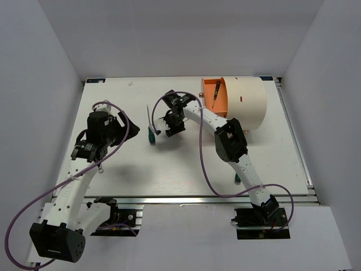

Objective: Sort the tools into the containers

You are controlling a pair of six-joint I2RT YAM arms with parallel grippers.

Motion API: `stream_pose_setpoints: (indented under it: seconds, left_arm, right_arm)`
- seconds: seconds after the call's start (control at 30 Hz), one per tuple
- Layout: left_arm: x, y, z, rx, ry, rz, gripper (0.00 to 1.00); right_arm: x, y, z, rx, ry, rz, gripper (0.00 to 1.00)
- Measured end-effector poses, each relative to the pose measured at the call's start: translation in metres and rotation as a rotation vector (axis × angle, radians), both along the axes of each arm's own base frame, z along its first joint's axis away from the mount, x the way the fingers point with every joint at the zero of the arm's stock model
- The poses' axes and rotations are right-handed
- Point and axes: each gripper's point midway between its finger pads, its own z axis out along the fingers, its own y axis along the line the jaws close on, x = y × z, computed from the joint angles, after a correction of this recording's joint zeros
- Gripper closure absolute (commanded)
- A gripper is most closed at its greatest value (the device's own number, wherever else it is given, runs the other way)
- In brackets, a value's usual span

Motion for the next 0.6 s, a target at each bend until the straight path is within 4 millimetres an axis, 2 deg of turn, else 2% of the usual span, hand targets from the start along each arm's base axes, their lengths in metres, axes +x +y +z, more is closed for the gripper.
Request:
stream_pose_setpoints:
  seconds: [0.13, 0.27, 0.6]
  left_arm:
    - [-0.004, 0.001, -0.005, 0.015, 0.025, -0.006, 0.11]
    - [-0.006, 0.003, -0.004, 0.032, 0.031, -0.013, 0.11]
    - [-0.007, 0.005, 0.001, 0.049, 0.022, -0.015, 0.11]
  right_arm:
    - [0.002, 0.004, -0.004, 0.000, -0.015, 0.029, 0.45]
    - [-0.001, 0.005, -0.006, -0.014, -0.026, 0.094, 0.52]
    - [-0.038, -0.014, -0.012, -0.114, 0.062, 0.267, 0.59]
